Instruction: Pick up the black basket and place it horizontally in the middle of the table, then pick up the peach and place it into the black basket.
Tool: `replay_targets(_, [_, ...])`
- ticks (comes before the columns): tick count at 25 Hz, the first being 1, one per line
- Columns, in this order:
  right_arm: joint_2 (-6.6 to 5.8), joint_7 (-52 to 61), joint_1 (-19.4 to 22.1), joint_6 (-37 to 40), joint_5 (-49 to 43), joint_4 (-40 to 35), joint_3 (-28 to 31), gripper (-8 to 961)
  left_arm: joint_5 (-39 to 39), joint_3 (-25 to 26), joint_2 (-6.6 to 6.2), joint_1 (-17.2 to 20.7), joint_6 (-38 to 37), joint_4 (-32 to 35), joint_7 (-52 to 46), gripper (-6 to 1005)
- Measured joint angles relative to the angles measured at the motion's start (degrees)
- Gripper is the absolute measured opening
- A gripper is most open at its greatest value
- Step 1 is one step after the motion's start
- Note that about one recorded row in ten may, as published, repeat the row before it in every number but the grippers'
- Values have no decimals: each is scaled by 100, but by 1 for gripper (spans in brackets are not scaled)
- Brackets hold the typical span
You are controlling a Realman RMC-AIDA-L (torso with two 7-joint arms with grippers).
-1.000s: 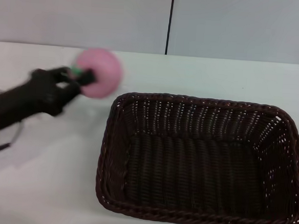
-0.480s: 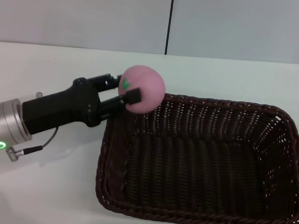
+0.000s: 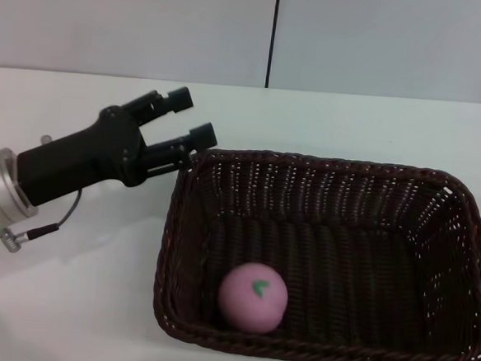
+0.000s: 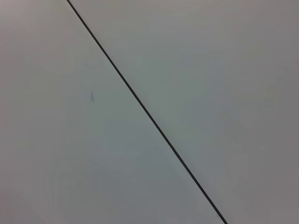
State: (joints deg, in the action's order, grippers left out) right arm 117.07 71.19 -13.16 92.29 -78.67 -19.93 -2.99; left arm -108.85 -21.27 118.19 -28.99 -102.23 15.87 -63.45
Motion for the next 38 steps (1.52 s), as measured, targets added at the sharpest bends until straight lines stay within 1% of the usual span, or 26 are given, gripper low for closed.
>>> replay_targets(2, [0,0,-2,-1,7,0,3,545,106,0,0,33,-29,-6,48,797])
replay_targets(4, [3,0,-3,-2,14,0,6,545,396,-1,1,130,-55,-25,209,816])
replay_targets(6, [7,0,-3,-2,19,0,34,545,1073,0,12,344,-51,-101,505,835])
replay_targets(7, [13,0,-2,-2,21,-1,67,545,1073,0,12,344,-51,-101,505,844])
replay_targets(9, [24,-2,-2,-6,23,-1,172,545,1717,19,16,516,-26,-310,873,863])
replay_targets(10, [56,-115,-8,-9,25,9,403,545,1949,41,15,580,-19,-393,1034,862])
replay_targets(11, [56,-115,-8,-9,25,9,403,544,2278,119,16,662,-14,-540,1282,862])
replay_targets(12, [80,-210,-13,-10,26,25,542,544,2670,322,18,757,-8,-767,1645,861])
replay_targets(13, [104,-304,-19,-10,27,40,664,544,2826,430,19,802,-5,-869,1807,860])
replay_targets(14, [139,-435,-26,-10,27,67,842,544,3004,640,22,848,-5,-1050,2044,860])
replay_targets(15, [168,-664,-36,-9,28,161,1117,544,3299,1107,27,929,-6,-1401,2653,859])
replay_targets(16, [168,-664,-36,-9,28,161,1117,544,3299,1107,27,929,-6,-1401,2653,858])
replay_targets(17, [172,-775,-37,-8,28,220,1215,544,3353,1318,31,968,-6,-1542,3027,858])
replay_targets(18, [172,-1174,-37,8,29,373,1441,544,3390,1503,33,1001,-5,-1657,3401,857])
replay_targets(19, [172,-1174,-37,8,29,373,1441,544,3390,1602,35,1024,-4,-1727,3681,857])
replay_targets(20, [177,-1760,-33,43,29,549,1746,544,3395,1768,38,1087,6,-1852,4297,856])
replay_targets(21, [180,-2048,-31,66,29,640,1896,544,3395,1768,38,1087,6,-1852,4297,856])
replay_targets(22, [180,-2048,-31,66,29,640,1896,544,3399,1789,40,1105,23,-1866,4414,855])
replay_targets(25, [185,-2891,-27,125,29,990,2354,544,3420,1914,46,1151,246,-1886,4609,854])
replay_targets(28, [185,-3371,-26,107,29,1152,2581,544,3426,1969,46,1151,355,-1914,4615,852])
replay_targets(33, [179,-3416,-53,80,29,1165,2699,545,3430,2022,47,1146,426,-2030,4629,850])
replay_targets(38, [154,-3426,-107,71,29,1128,2744,545,3423,2071,46,1239,426,-2185,4632,847])
